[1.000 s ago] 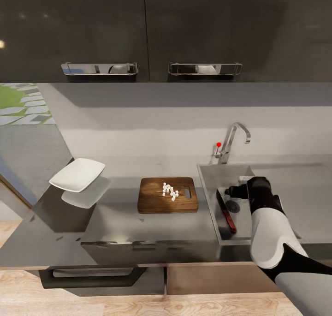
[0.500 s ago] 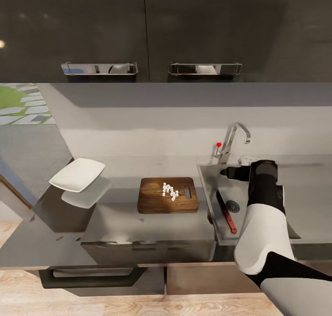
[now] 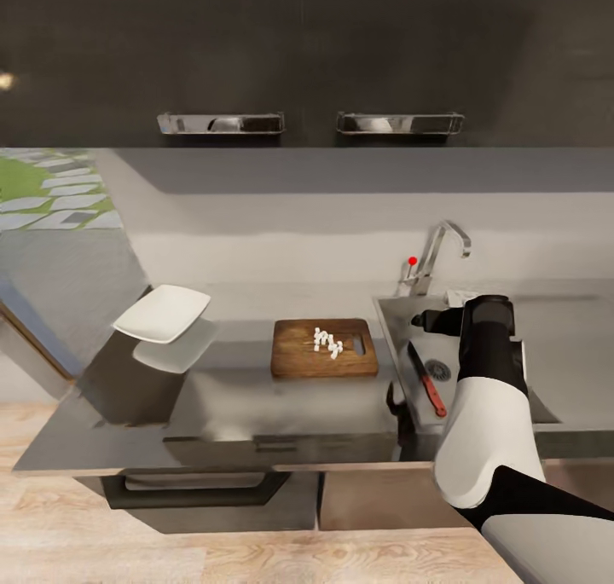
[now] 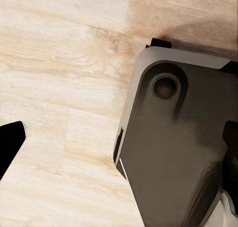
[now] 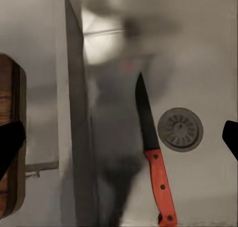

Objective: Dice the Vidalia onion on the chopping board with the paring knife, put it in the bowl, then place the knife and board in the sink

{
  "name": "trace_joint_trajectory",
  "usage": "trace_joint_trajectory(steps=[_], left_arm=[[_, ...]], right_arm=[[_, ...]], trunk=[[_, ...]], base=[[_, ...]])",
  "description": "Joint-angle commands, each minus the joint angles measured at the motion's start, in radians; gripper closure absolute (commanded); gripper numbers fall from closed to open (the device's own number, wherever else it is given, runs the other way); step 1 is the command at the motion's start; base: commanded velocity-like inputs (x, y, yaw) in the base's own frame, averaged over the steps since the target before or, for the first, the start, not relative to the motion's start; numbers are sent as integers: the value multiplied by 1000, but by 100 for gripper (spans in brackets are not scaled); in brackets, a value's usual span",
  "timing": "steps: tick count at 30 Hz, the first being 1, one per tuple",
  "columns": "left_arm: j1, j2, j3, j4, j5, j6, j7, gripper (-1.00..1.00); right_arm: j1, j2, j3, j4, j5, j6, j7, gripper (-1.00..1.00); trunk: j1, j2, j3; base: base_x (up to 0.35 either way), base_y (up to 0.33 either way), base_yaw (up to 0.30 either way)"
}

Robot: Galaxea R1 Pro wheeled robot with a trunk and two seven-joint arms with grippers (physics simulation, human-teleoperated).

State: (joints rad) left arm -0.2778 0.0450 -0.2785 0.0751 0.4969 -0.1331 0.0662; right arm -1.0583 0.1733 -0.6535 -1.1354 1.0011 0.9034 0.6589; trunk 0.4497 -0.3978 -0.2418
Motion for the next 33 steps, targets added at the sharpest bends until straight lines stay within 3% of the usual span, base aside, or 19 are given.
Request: trace_joint_trajectory(steps=[1,18,25,33], left_arm=[[-1,-1,-8,3,6,-5,0,-100],[-1,0,-8,3,6,-5,0,-100],[-1,1,-8,3,6,-5,0,-100],[-1,1,-8,5,6,-5,0,-100]], right_arm=[[-2,1,-3,-1,11,0,10,-100],[-2,1,-3,6,10,-1,11,-100],[-2,1,-3,6,10,-1,11,-100],[-2,1,-3,9,10,-1,10,-100]], trunk=[[0,-2,-2],[0,-2,-2],[0,-2,-2],[0,-2,-2]], base=[[-181,230,0],[-41,274,0],[16,36,0],[124,-140,0]])
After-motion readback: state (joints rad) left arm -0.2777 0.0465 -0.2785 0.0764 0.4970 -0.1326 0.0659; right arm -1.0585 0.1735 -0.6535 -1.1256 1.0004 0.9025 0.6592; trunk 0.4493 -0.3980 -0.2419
